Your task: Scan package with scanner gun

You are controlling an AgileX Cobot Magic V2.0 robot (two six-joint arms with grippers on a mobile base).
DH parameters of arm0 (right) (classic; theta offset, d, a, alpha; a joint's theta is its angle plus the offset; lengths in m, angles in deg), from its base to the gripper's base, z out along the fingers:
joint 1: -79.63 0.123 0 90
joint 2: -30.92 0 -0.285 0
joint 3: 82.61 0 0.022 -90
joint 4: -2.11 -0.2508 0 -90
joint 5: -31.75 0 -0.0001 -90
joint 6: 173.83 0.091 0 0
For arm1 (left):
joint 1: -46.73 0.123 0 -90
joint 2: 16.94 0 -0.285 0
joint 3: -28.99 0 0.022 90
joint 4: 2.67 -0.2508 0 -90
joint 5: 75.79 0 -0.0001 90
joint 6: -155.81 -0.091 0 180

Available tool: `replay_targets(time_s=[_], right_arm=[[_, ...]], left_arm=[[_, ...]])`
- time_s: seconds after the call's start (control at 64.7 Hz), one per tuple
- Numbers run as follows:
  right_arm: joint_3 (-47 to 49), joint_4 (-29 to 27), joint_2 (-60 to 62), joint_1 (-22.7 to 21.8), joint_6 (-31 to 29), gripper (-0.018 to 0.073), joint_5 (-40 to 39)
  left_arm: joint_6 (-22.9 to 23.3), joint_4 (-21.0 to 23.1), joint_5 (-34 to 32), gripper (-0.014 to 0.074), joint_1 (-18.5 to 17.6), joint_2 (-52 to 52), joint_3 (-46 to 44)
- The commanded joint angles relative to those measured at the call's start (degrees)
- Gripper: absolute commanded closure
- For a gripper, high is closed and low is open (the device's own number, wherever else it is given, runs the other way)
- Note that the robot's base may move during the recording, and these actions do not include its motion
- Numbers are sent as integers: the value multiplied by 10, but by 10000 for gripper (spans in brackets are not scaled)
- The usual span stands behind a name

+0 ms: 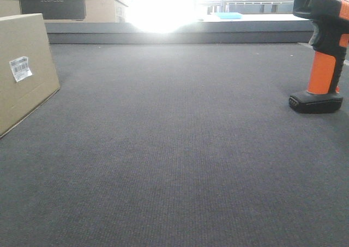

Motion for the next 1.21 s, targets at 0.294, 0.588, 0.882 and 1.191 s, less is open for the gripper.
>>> replay_targets(time_s=[0.294,0.588,0.882,1.191], right_arm=[[-1,4,3,0,-2,713,-8],[-1,4,3,0,-2,713,-10],[-1,4,3,0,-2,713,-10],[-1,4,3,0,-2,713,-10]], left_arm=[[5,19,-115,707,3,-109,174],[5,19,-122,707,3,-109,174],[5,19,-122,707,3,-109,174],[5,19,-122,707,3,-109,174]])
